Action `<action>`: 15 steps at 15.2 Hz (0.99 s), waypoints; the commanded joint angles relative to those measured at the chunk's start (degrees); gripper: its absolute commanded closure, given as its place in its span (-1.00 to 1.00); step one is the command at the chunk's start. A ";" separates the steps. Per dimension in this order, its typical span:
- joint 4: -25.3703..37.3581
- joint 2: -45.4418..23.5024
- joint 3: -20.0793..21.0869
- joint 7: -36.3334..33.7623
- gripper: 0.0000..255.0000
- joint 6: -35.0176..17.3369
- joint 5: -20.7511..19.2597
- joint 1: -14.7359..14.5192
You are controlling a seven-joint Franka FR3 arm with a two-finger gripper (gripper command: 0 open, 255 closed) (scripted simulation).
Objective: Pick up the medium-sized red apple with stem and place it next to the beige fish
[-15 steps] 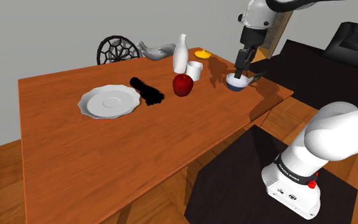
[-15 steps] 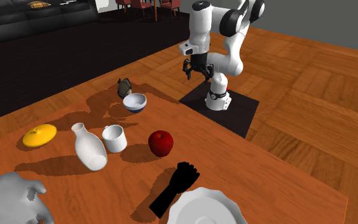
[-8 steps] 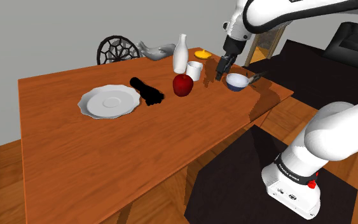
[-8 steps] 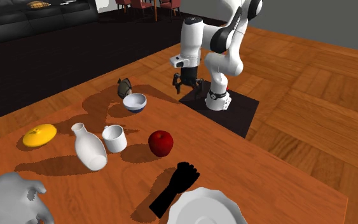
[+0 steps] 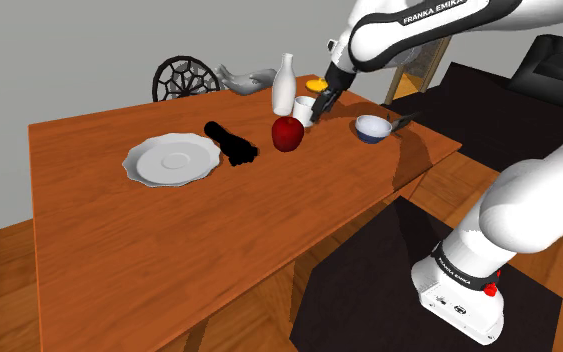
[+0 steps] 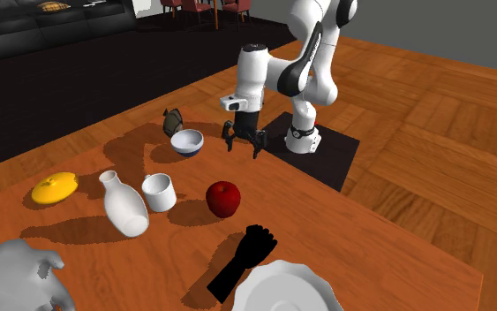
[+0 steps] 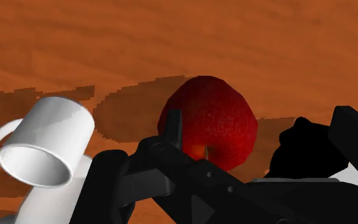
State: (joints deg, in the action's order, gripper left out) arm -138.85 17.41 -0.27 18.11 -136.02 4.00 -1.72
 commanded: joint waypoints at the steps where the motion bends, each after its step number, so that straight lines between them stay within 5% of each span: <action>1: 1.40 -3.55 -0.46 1.60 -1.00 -4.78 0.99 -0.40; 6: 7.08 -12.91 -1.35 6.51 -1.00 -14.26 4.99 -1.54; 15: 8.15 -18.84 -1.07 7.73 -1.00 -19.28 6.56 -1.86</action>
State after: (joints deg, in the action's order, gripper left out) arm -130.77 -1.05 -1.33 25.62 -154.97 10.39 -3.60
